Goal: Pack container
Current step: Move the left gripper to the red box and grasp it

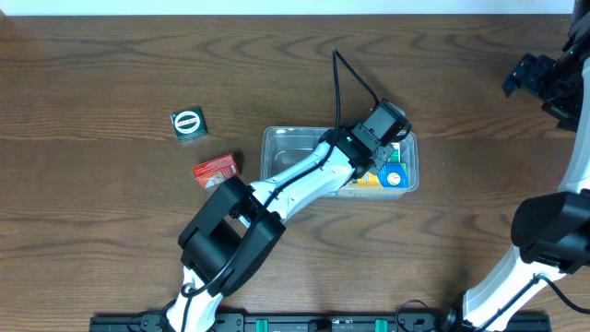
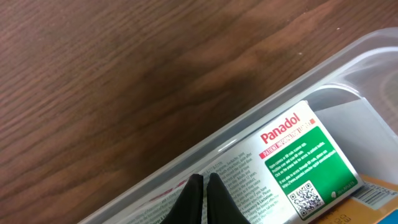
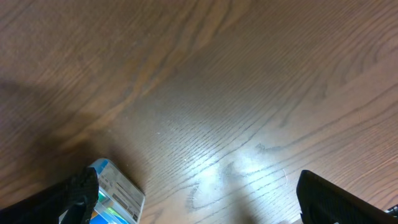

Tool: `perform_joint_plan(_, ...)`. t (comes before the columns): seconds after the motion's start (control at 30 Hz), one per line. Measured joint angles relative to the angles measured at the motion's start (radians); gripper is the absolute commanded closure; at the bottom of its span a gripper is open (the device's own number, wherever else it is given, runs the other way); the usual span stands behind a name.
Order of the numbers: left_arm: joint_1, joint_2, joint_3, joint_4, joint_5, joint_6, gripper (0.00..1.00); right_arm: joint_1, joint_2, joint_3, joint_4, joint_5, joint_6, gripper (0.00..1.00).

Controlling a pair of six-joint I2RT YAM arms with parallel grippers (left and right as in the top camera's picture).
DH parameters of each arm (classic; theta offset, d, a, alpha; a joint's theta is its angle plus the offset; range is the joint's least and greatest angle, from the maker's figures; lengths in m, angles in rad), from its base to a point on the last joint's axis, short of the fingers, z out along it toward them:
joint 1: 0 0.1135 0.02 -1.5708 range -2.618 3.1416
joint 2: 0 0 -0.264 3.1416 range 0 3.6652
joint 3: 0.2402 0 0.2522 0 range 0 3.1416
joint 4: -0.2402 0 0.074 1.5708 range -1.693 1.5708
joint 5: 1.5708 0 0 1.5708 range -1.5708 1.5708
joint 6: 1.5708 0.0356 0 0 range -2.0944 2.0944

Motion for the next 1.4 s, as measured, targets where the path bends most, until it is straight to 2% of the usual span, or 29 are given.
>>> perform_joint_plan(0.13, 0.0, -0.018, 0.0, -0.019, -0.008, 0.0, 0.93, 0.0, 0.0, 0.0, 0.0, 0.0, 0.0, 0.01)
perform_joint_plan(0.2, 0.0, -0.052, 0.0, -0.051, -0.009, 0.003, 0.83, 0.0, 0.0, 0.0, 0.0, 0.0, 0.0, 0.01)
perform_joint_plan(0.33, 0.0, -0.168, 0.0, -0.13, -0.014, 0.005, 0.54, 0.0, 0.0, 0.0, 0.0, 0.0, 0.0, 0.01)
perform_joint_plan(0.4, 0.0, -0.232, 0.001, -0.164, -0.015, 0.005, 0.35, 0.0, 0.0, 0.0, 0.0, 0.0, 0.0, 0.01)
perform_joint_plan(0.47, 0.0, -0.295, 0.002, -0.202, -0.016, 0.004, 0.05, 0.0, 0.0, 0.0, 0.0, 0.0, 0.0, 0.01)
perform_joint_plan(0.5, 0.001, -0.321, 0.003, -0.216, -0.016, 0.006, 0.01, 0.0, 0.0, 0.0, 0.0, 0.0, 0.0, 0.01)
perform_joint_plan(0.73, 0.075, -0.421, 0.006, -0.394, -0.019, 0.006, 0.02, 0.0, 0.0, 0.0, 0.0, 0.0, 0.0, 0.01)
perform_joint_plan(1.1, 0.456, -0.424, 0.006, -0.652, -0.038, -0.111, 0.02, 0.0, 0.0, 0.0, 0.0, 0.0, 0.0, 0.01)
perform_joint_plan(1.4, 0.616, -0.425, -0.074, -0.739, -0.038, -0.146, 0.01, 0.0, 0.0, 0.0, 0.0, 0.0, 0.0, 0.01)
